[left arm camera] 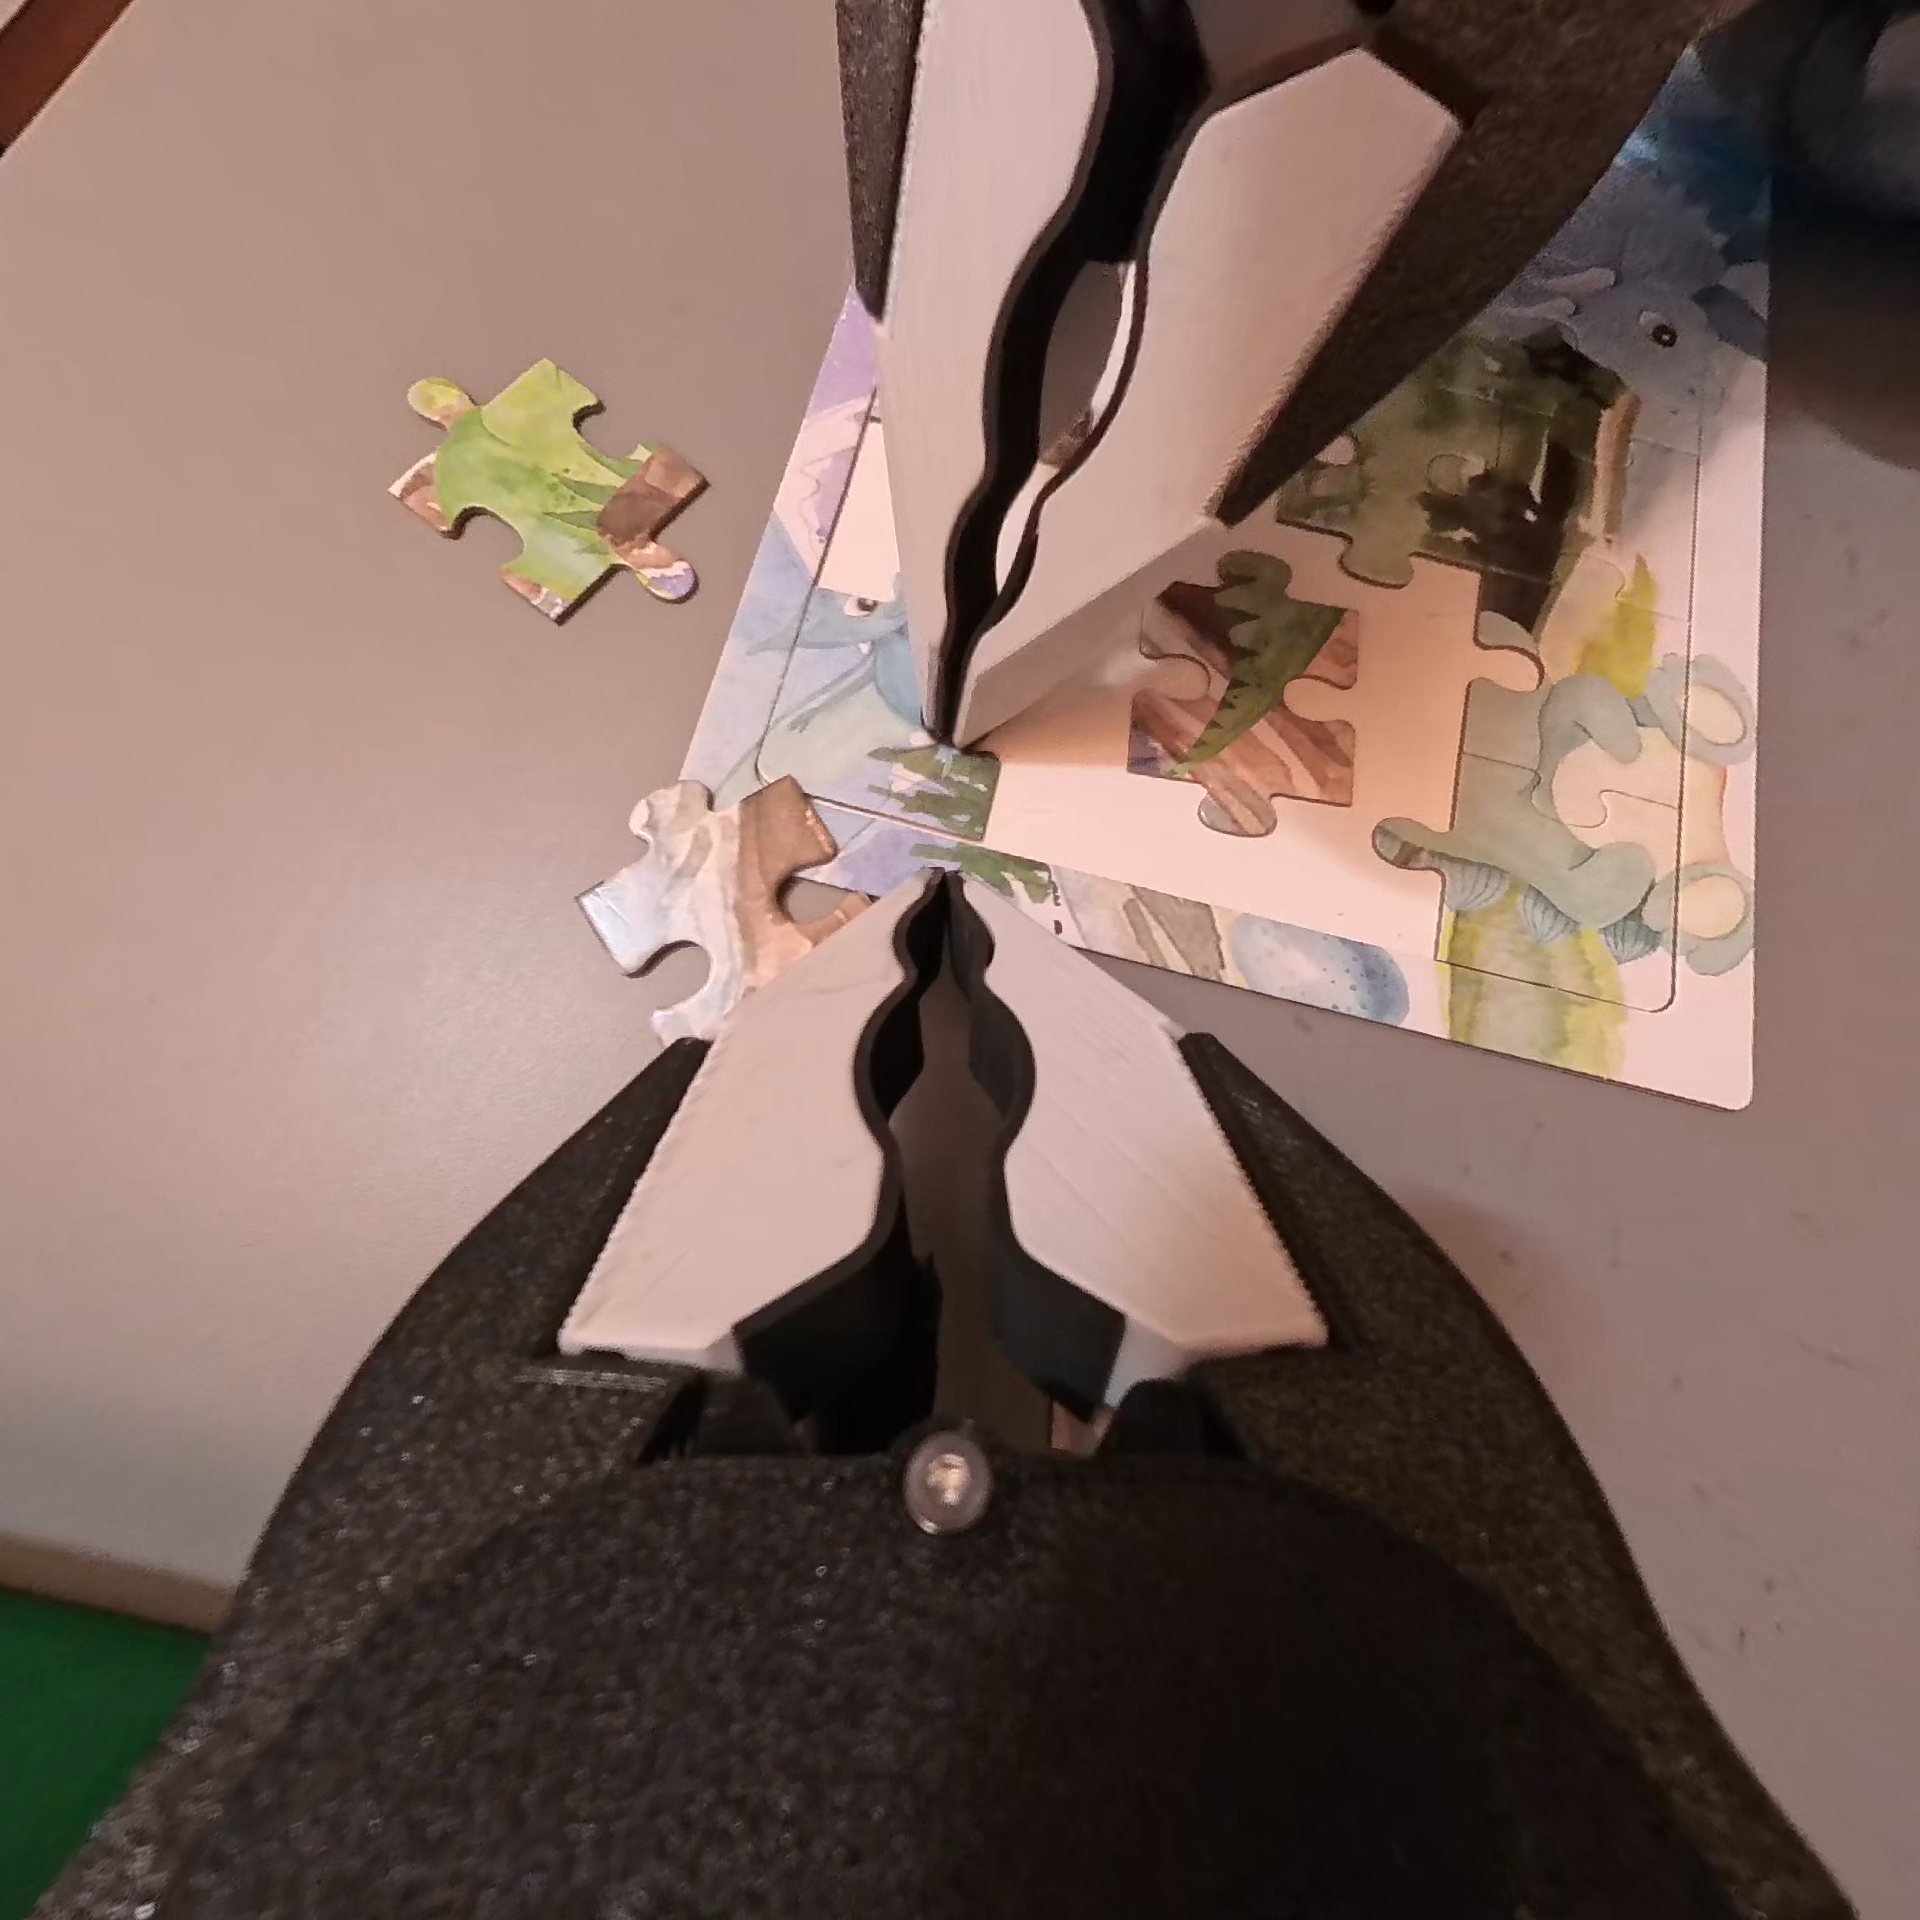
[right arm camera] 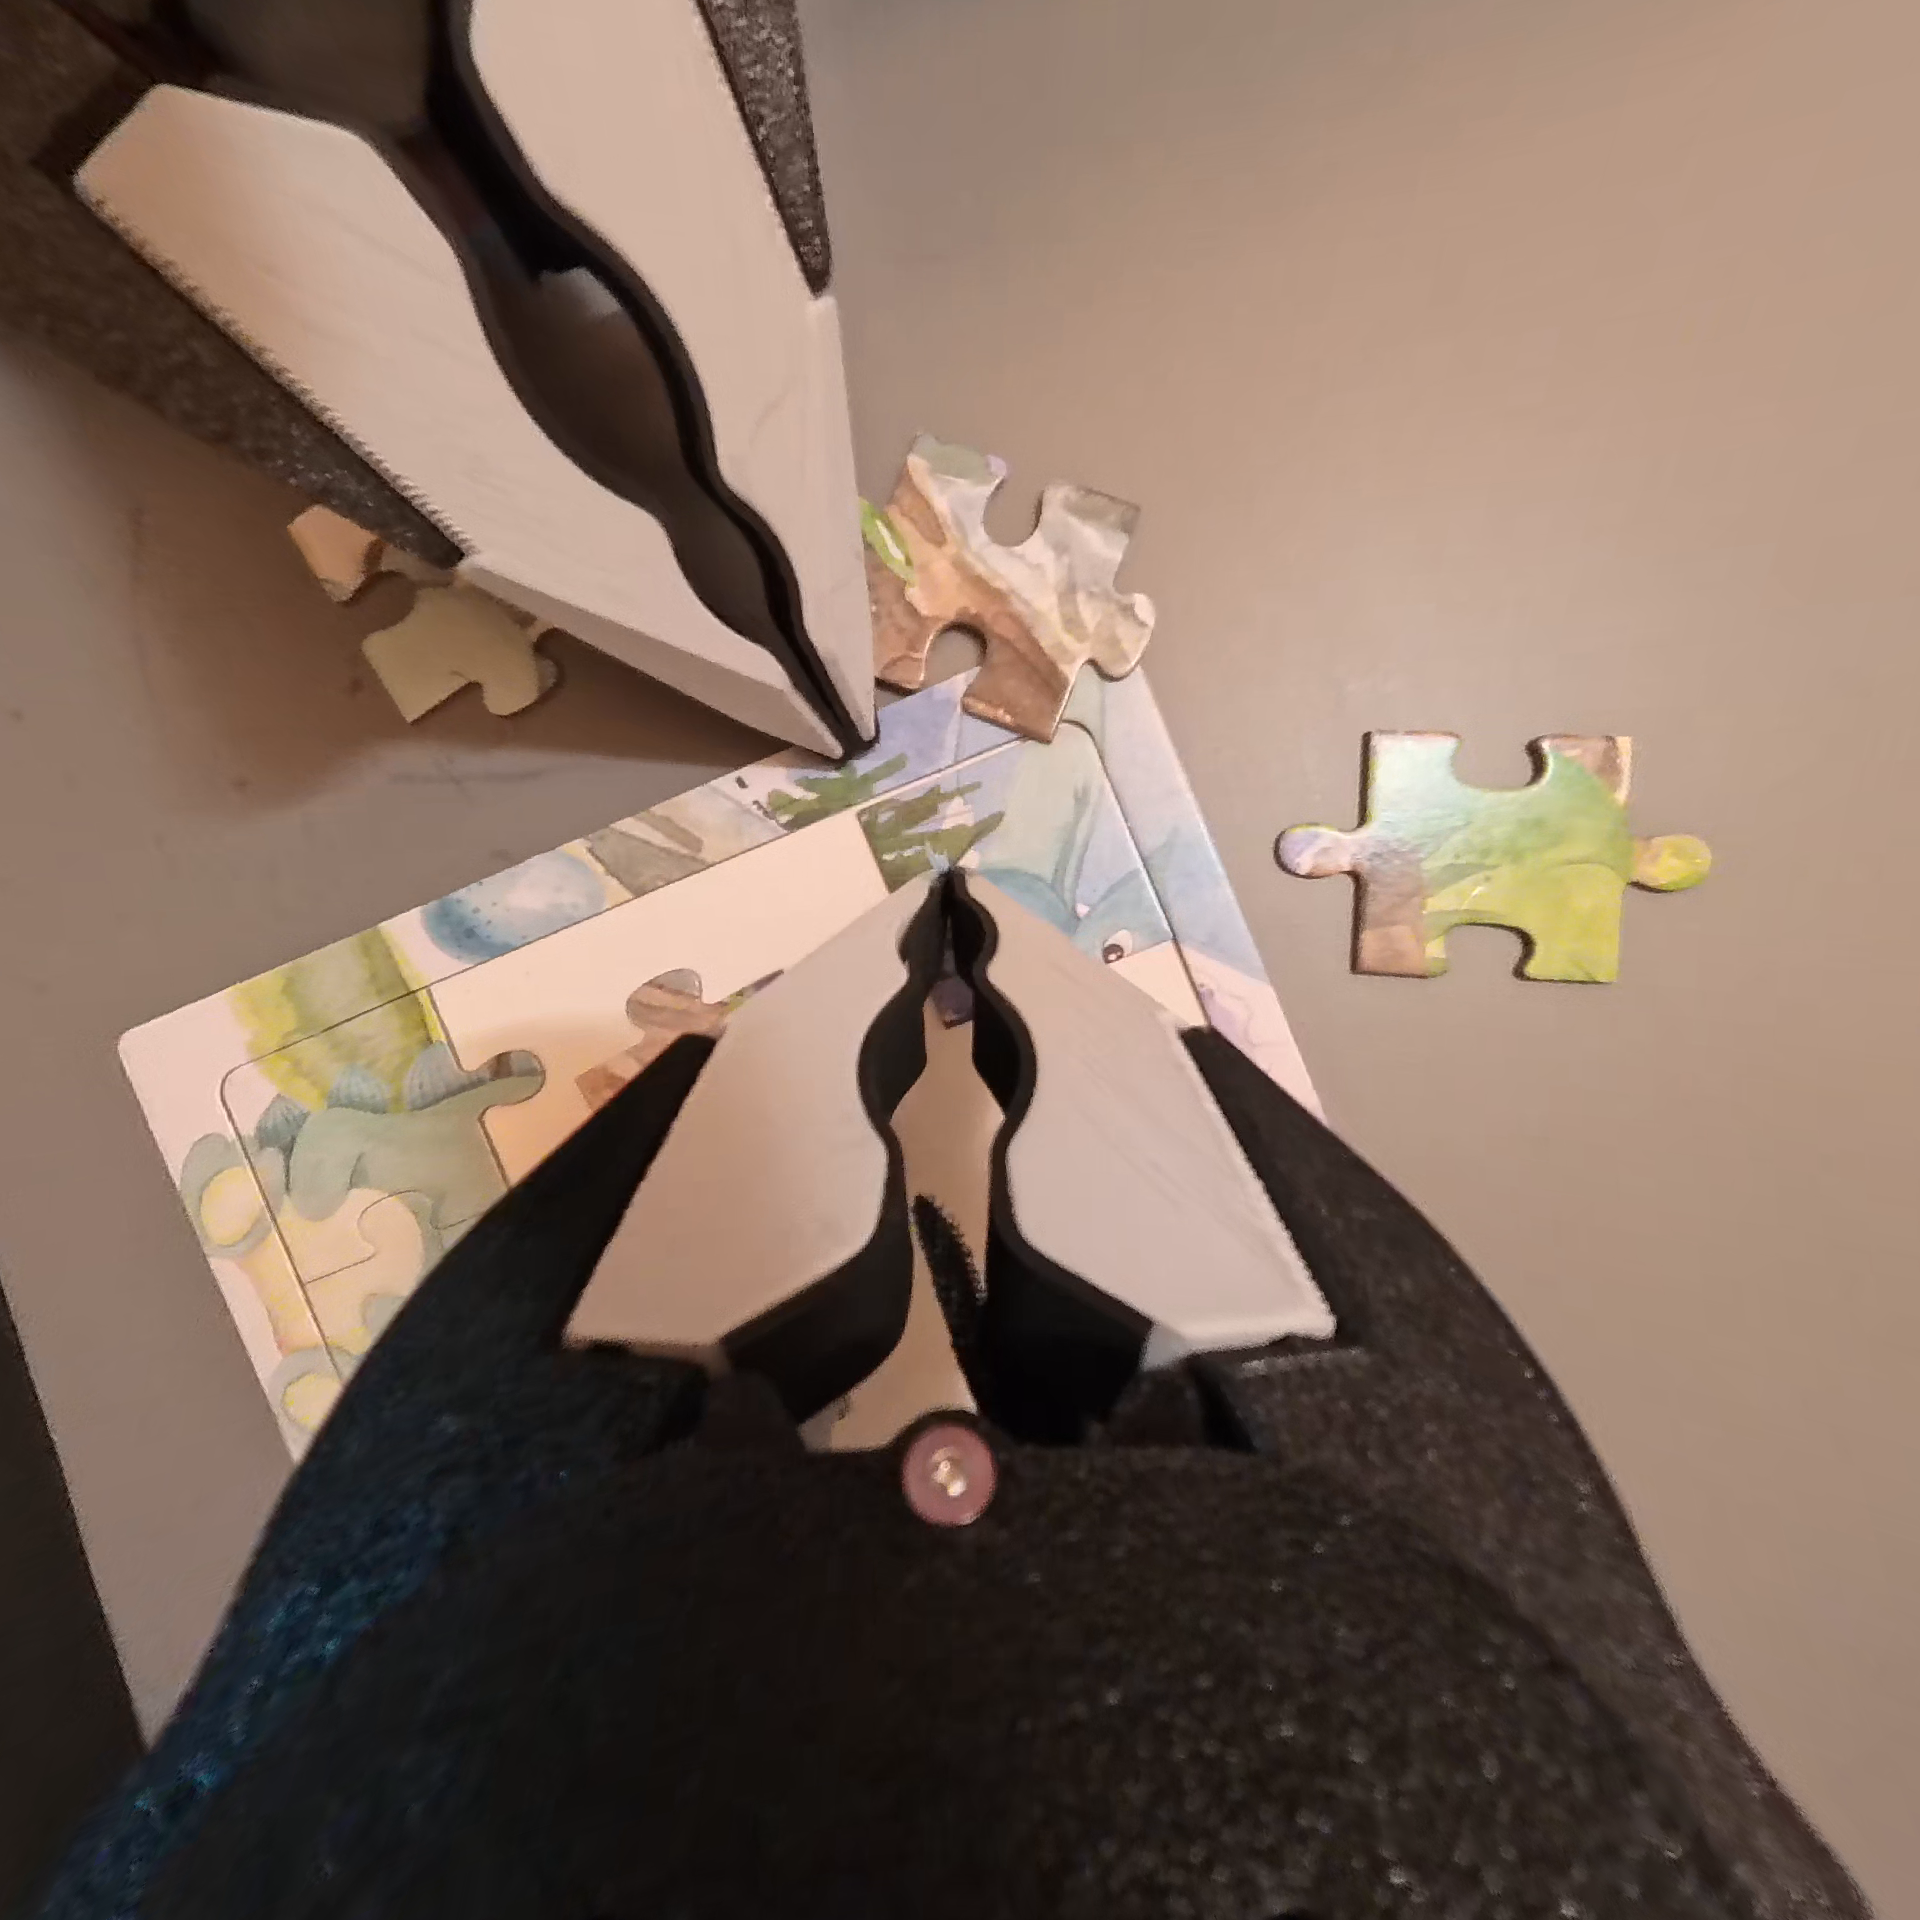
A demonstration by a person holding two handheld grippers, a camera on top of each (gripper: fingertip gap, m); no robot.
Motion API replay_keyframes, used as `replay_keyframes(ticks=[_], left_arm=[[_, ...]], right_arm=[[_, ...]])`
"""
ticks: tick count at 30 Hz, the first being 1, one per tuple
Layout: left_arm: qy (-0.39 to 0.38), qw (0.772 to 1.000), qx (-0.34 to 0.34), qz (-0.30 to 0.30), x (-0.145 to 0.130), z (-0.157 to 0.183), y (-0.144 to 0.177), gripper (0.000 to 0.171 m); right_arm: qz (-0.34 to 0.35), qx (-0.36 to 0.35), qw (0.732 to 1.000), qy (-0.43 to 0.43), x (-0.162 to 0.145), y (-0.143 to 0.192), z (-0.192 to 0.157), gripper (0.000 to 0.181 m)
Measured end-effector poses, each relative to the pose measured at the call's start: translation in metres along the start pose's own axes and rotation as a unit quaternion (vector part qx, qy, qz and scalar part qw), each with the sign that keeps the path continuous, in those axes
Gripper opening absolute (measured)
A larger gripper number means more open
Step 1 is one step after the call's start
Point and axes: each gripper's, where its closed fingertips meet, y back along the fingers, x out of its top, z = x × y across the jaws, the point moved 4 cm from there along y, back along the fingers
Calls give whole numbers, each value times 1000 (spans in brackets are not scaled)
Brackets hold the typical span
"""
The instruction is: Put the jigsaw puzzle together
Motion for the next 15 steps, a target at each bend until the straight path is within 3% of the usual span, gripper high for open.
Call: replay_keyframes(ticks=[9,15], left_arm=[[-1,1000,-1,1,0,0,0,0],[0,1000,-2,2,0,0,0,0]], right_arm=[[20,20,1000,-2,1,7,-4,0],[17,-26,998,-54,-23,21,24,0]])
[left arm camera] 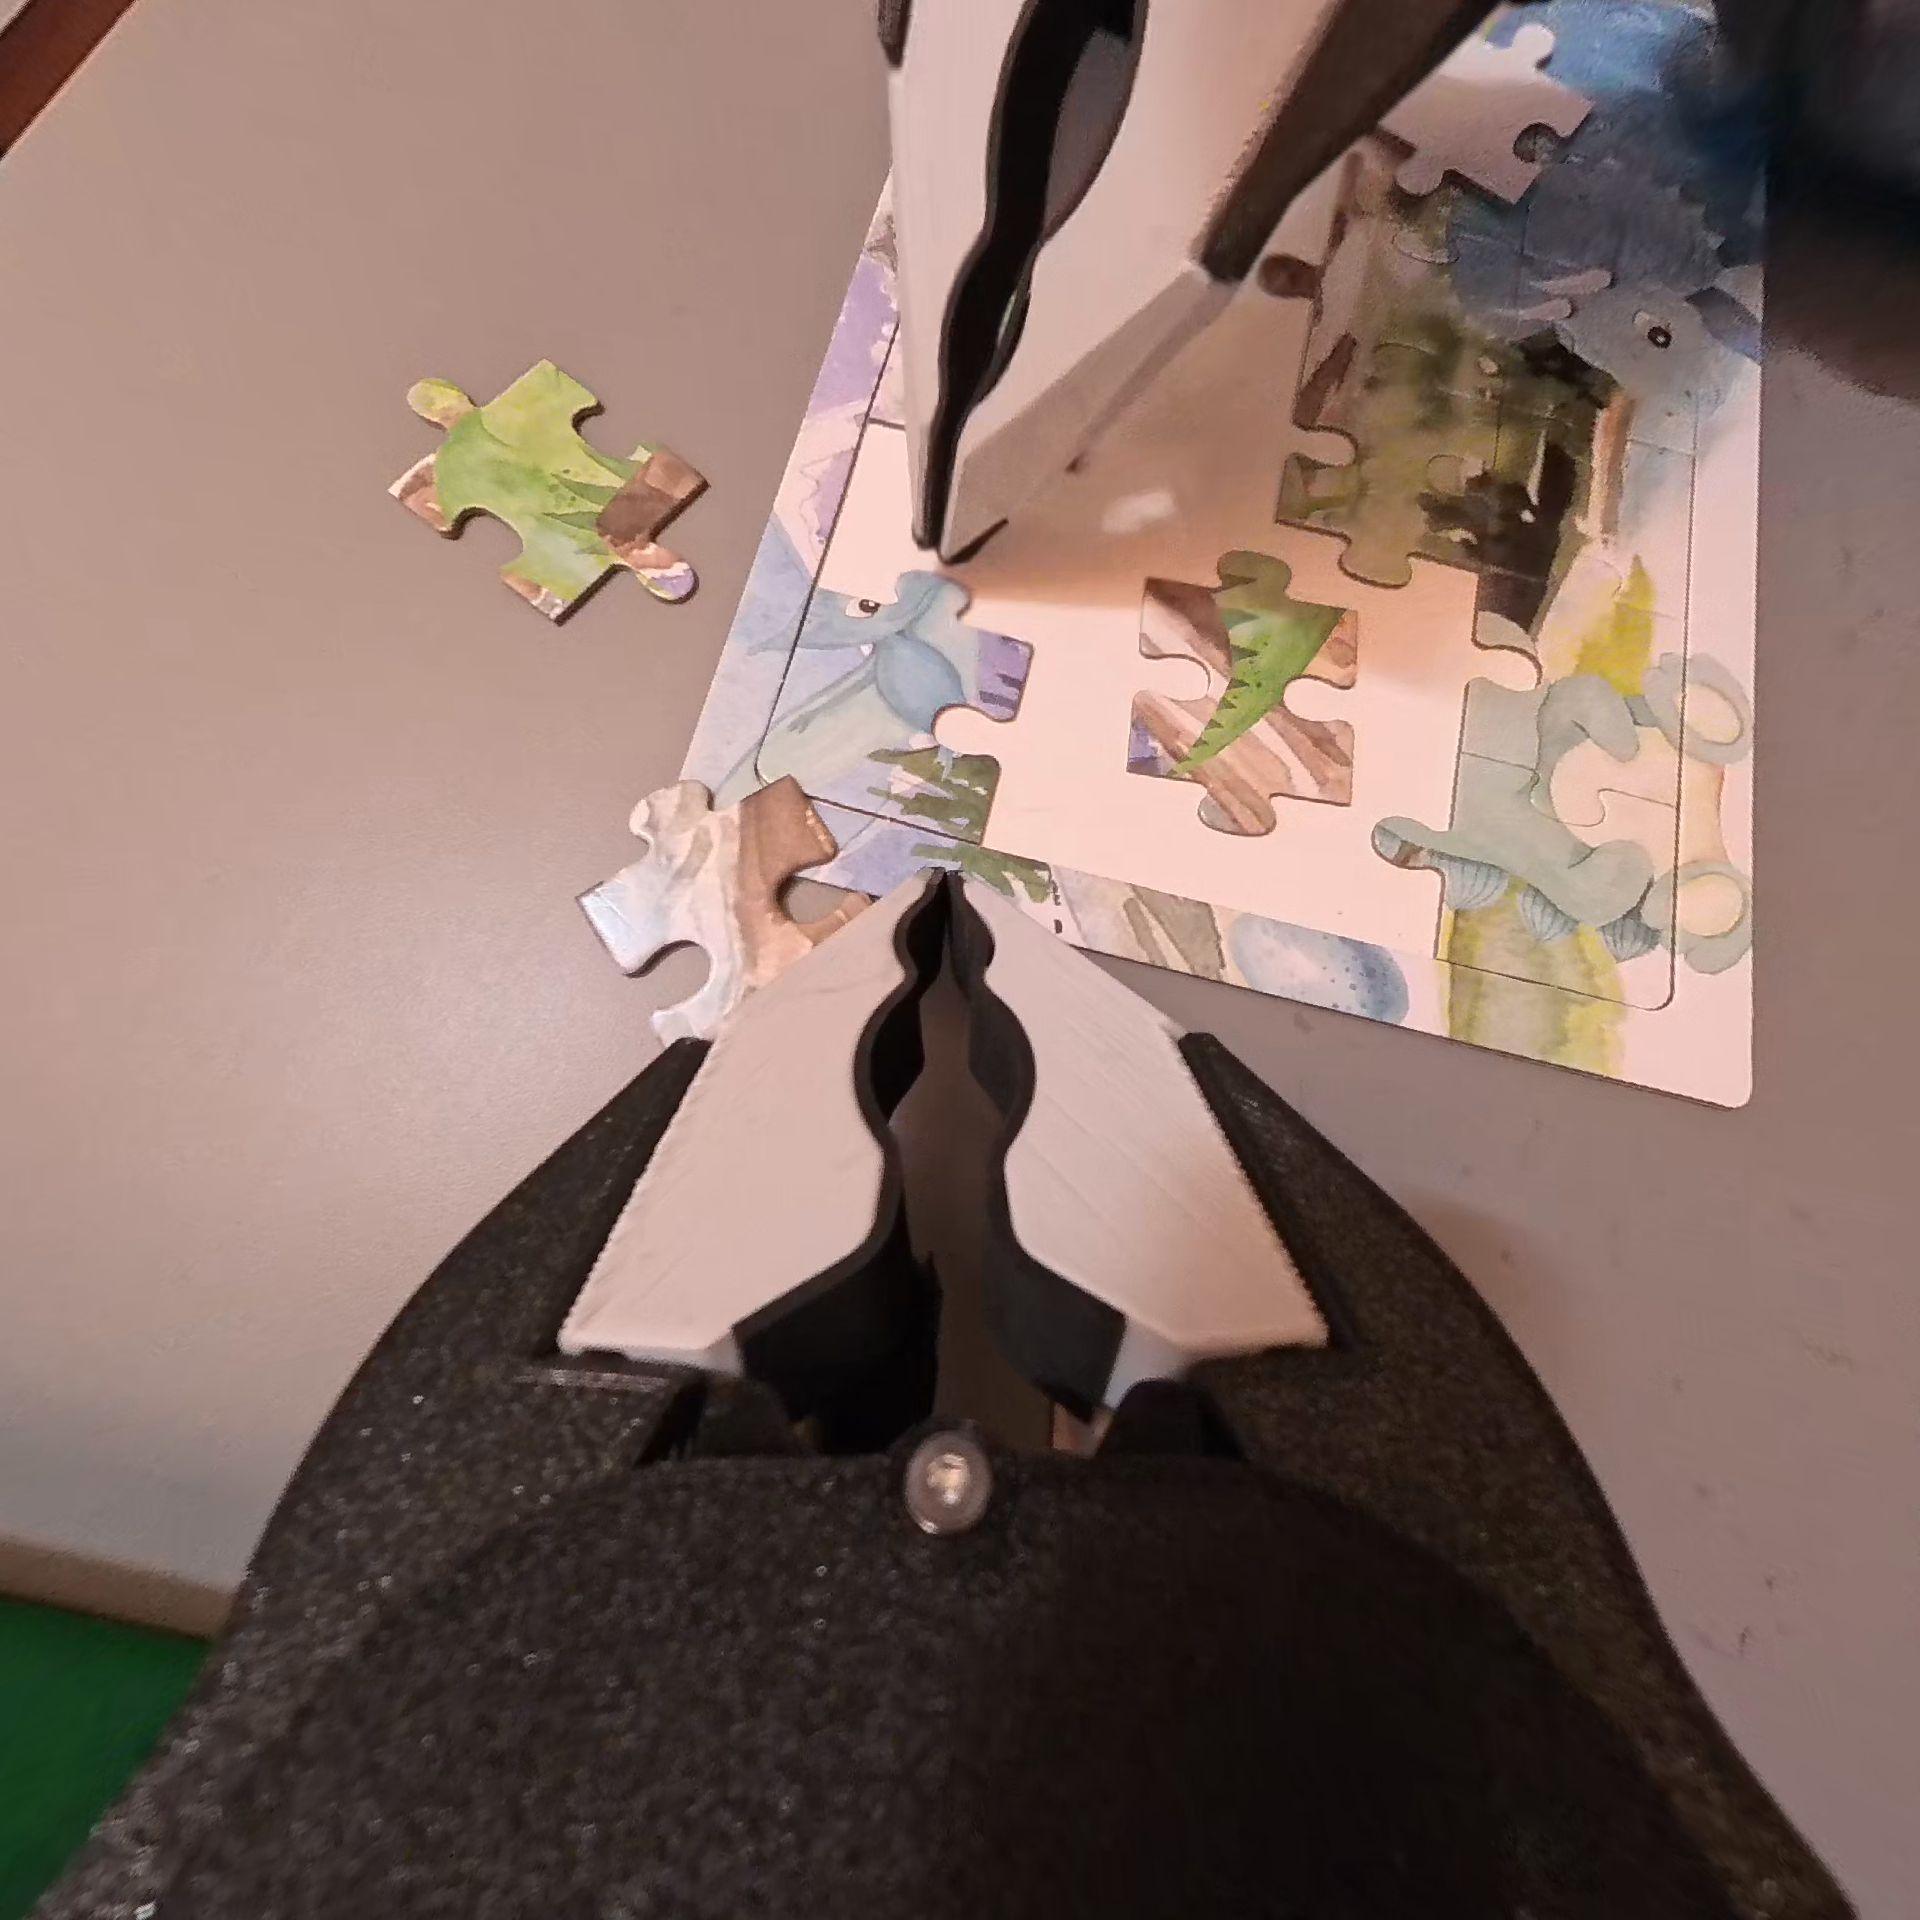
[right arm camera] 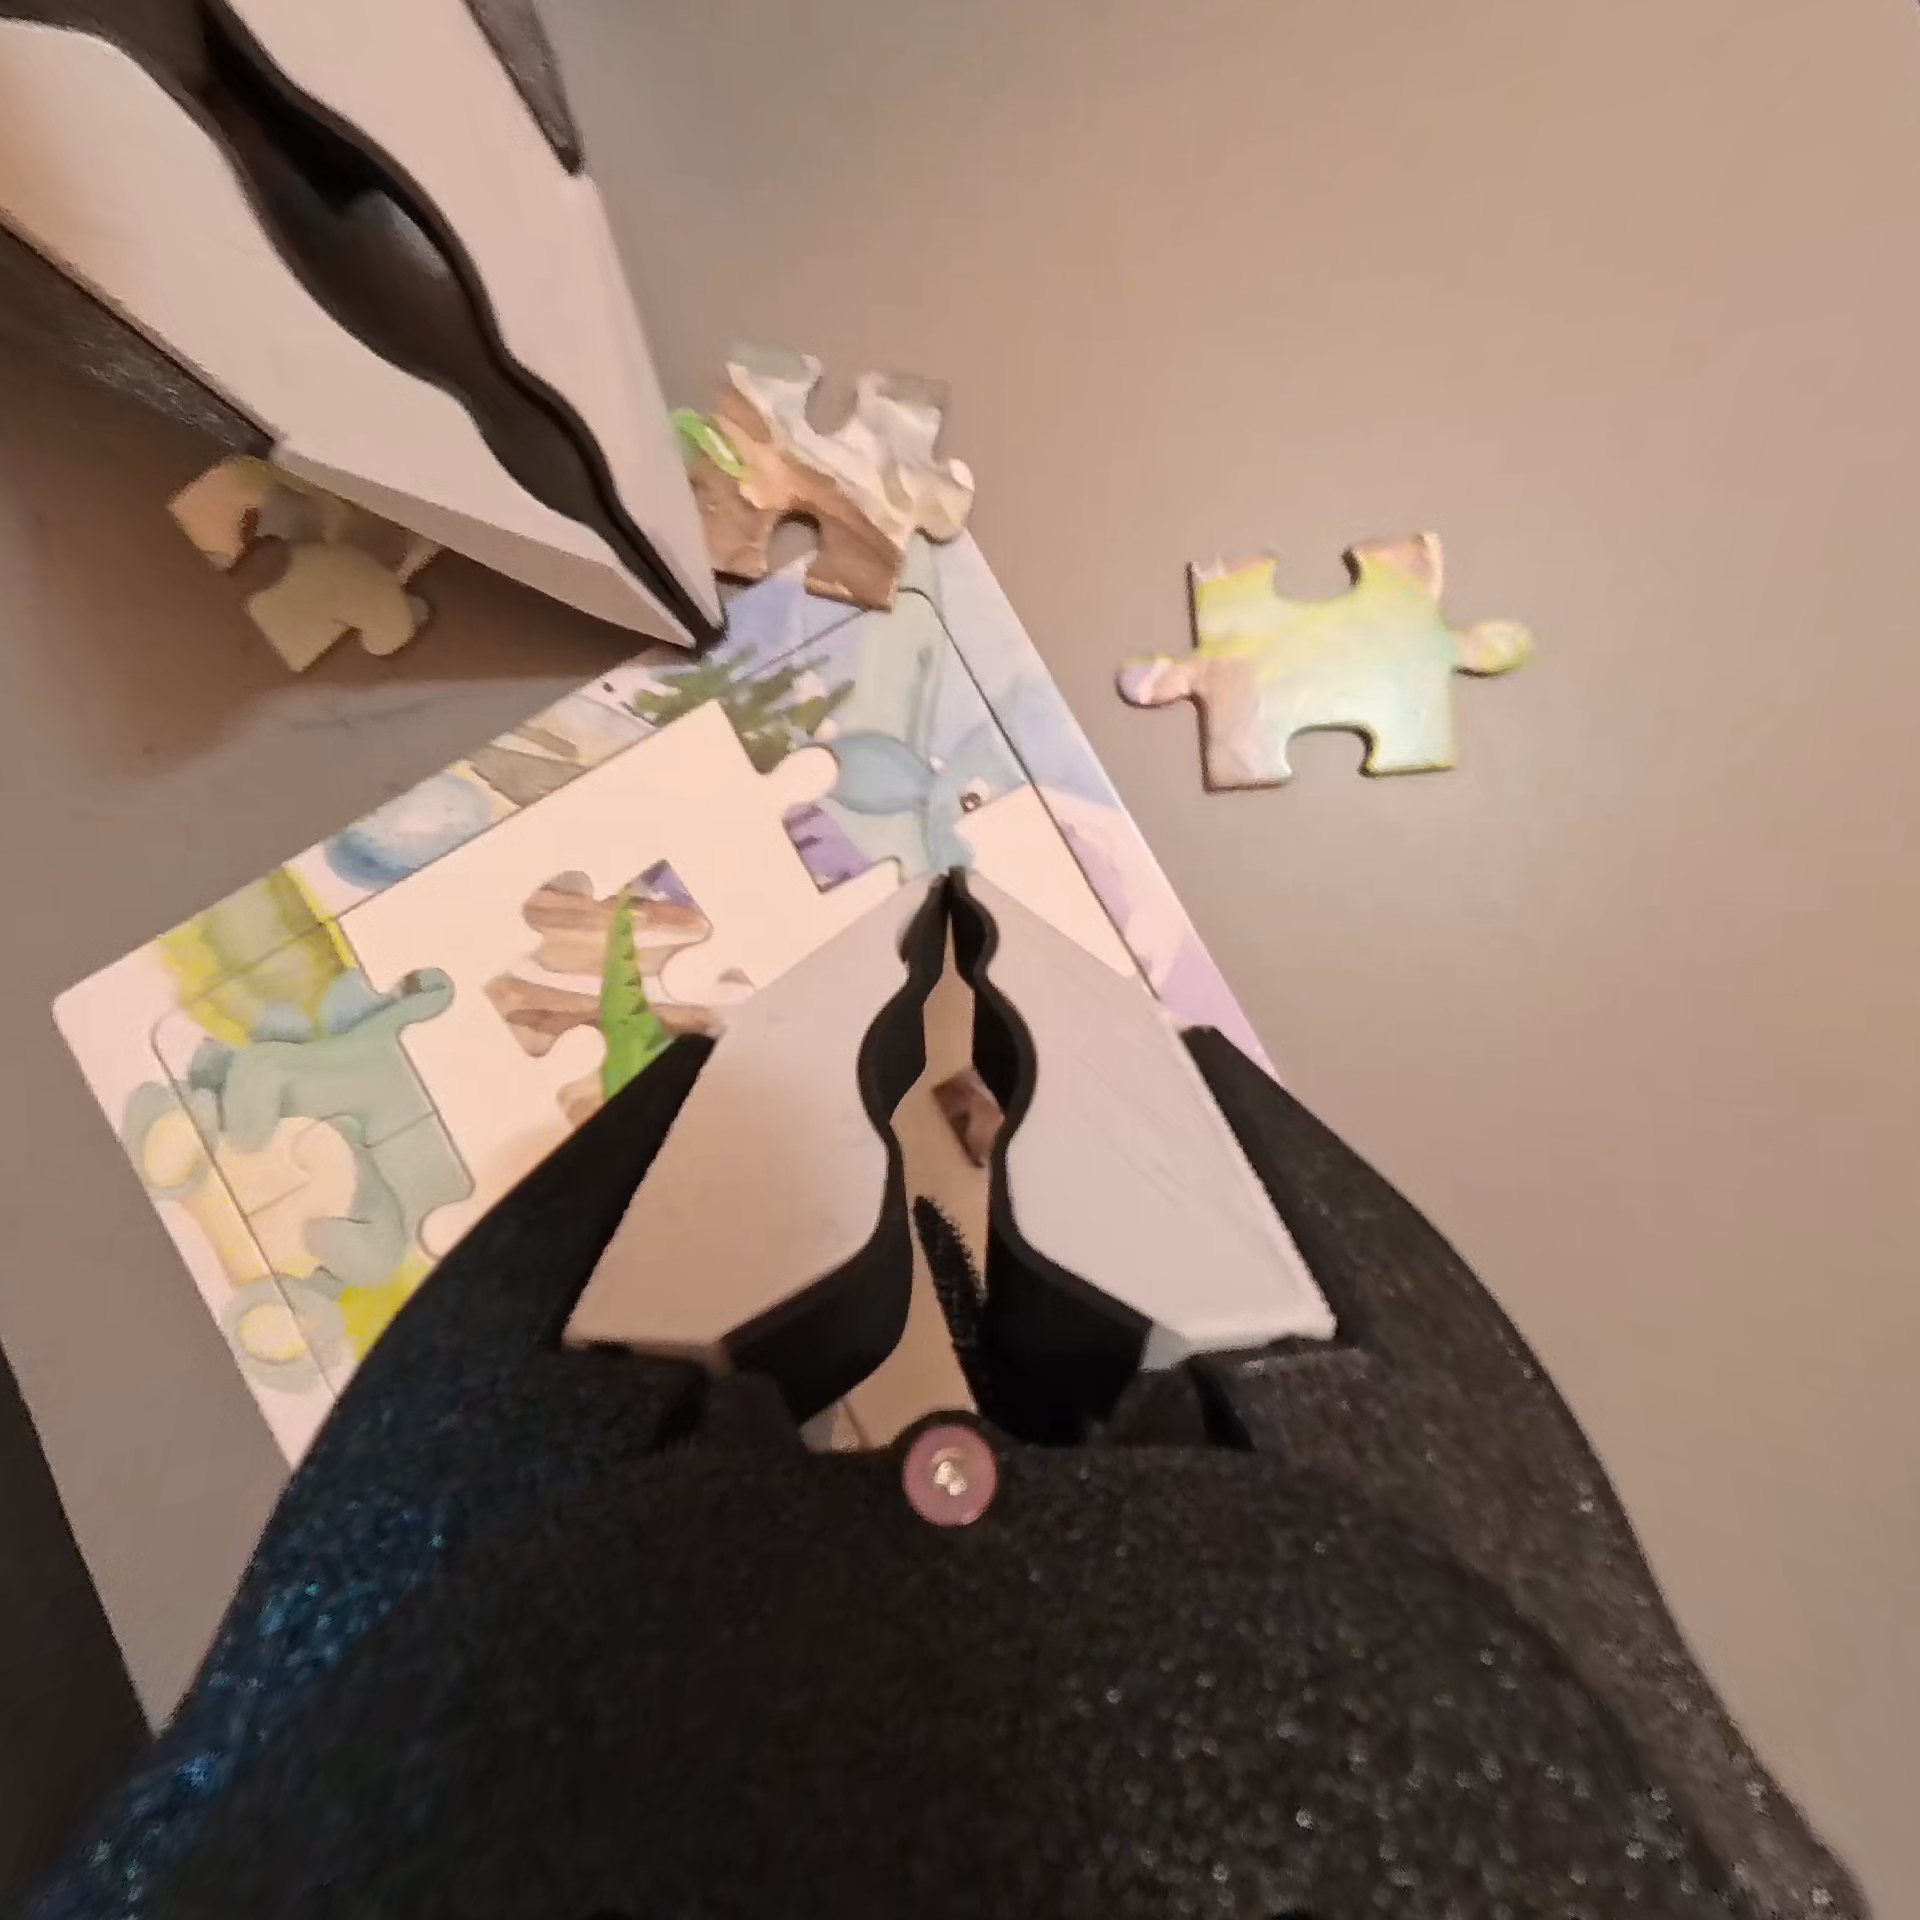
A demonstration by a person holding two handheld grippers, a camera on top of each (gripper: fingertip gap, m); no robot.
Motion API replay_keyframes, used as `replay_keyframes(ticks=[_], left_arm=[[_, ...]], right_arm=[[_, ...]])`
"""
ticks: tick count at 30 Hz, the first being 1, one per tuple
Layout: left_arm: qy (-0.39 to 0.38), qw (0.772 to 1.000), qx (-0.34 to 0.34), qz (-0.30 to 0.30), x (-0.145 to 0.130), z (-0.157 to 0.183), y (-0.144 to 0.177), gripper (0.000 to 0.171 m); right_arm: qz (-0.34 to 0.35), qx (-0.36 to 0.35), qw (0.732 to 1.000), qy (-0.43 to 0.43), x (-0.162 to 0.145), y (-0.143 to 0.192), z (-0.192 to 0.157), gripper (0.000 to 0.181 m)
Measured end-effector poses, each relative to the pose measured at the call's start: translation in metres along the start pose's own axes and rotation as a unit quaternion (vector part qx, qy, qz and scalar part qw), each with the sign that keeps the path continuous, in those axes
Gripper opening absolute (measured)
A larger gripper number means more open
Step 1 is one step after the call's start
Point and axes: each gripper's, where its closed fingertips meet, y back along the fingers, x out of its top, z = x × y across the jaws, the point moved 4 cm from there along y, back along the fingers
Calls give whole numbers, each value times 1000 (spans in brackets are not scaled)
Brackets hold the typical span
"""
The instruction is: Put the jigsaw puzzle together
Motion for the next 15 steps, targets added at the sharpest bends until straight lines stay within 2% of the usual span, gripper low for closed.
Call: replay_keyframes(ticks=[10,15], left_arm=[[2,1000,-3,0,-1,0,1,0],[0,1000,-18,-10,-1,4,4,0]], right_arm=[[2,-28,1000,2,4,-4,6,0],[18,-21,1000,7,4,9,-10,0]])
